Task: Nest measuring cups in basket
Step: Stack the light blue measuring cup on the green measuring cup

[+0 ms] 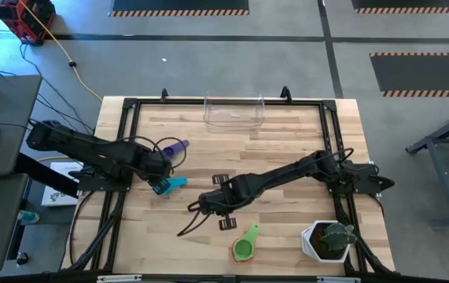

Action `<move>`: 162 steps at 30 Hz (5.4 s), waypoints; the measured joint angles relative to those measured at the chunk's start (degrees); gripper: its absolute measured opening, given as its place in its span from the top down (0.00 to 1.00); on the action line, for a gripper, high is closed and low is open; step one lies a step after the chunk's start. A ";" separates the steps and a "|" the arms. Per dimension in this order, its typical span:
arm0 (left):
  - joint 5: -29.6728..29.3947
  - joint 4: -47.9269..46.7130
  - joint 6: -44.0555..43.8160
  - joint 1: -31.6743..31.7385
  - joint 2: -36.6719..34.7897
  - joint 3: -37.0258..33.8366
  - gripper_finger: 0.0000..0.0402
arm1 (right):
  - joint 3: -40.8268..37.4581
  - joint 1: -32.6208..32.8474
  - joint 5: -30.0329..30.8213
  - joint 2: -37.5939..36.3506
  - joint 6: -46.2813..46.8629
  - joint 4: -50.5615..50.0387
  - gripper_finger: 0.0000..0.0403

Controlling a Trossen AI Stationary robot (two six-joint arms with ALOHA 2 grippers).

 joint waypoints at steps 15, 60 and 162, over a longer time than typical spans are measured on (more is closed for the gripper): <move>1.37 6.32 2.14 1.10 1.10 -8.20 0.81 | 0.00 -1.46 1.49 0.00 1.35 2.42 0.85; -0.51 46.53 5.14 4.02 5.26 -13.68 0.99 | 14.01 -10.74 27.79 -6.22 22.37 -18.70 0.85; 8.19 12.31 15.49 18.41 -13.18 4.09 0.74 | -10.40 -13.01 -0.50 -7.72 10.69 18.17 0.68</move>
